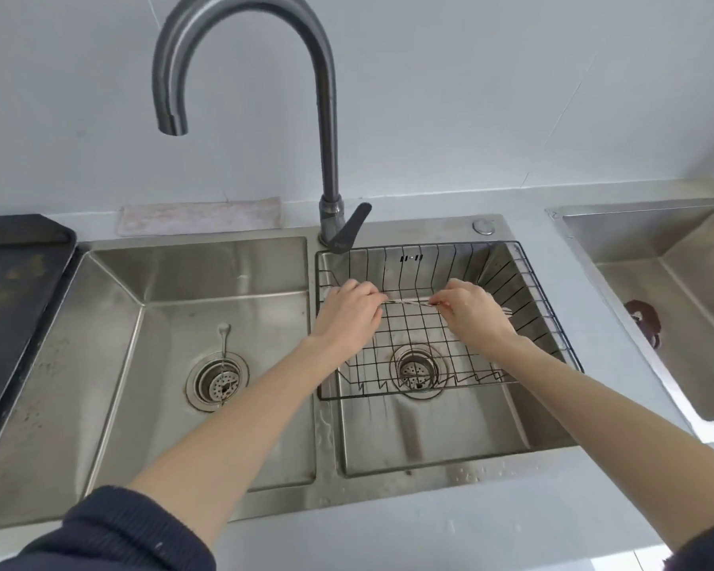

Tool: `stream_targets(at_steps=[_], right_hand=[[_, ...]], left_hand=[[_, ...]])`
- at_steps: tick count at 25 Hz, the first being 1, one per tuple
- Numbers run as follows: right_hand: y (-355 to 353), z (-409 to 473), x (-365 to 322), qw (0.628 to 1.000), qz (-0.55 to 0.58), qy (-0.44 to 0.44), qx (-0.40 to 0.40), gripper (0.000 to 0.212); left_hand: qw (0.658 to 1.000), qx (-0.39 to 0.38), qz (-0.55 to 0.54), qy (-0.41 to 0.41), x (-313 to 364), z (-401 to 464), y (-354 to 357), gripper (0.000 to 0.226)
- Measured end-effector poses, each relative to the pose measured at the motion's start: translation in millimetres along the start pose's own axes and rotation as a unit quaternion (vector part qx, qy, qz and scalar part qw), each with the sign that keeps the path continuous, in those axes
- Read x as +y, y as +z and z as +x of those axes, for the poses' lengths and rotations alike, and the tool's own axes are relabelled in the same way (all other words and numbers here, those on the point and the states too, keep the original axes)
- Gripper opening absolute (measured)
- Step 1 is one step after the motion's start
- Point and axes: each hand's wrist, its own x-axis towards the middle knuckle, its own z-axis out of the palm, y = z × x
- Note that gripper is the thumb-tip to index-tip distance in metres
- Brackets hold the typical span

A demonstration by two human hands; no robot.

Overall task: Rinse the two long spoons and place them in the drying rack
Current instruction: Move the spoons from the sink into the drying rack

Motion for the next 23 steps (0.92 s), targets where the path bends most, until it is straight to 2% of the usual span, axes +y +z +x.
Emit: stream_targets(at_steps=[14,23], right_hand=[[51,49,56,0.996,-0.021,-0.013,-0.084,0.027],[71,66,66,0.995,-0.021,-0.012,-0.102,0.027]], left_hand=[[0.990,-0.137,-0.006,-0.045,8,37,59,0.041],[0.985,-0.163,-0.027,-0.056,4,47,82,0.046]])
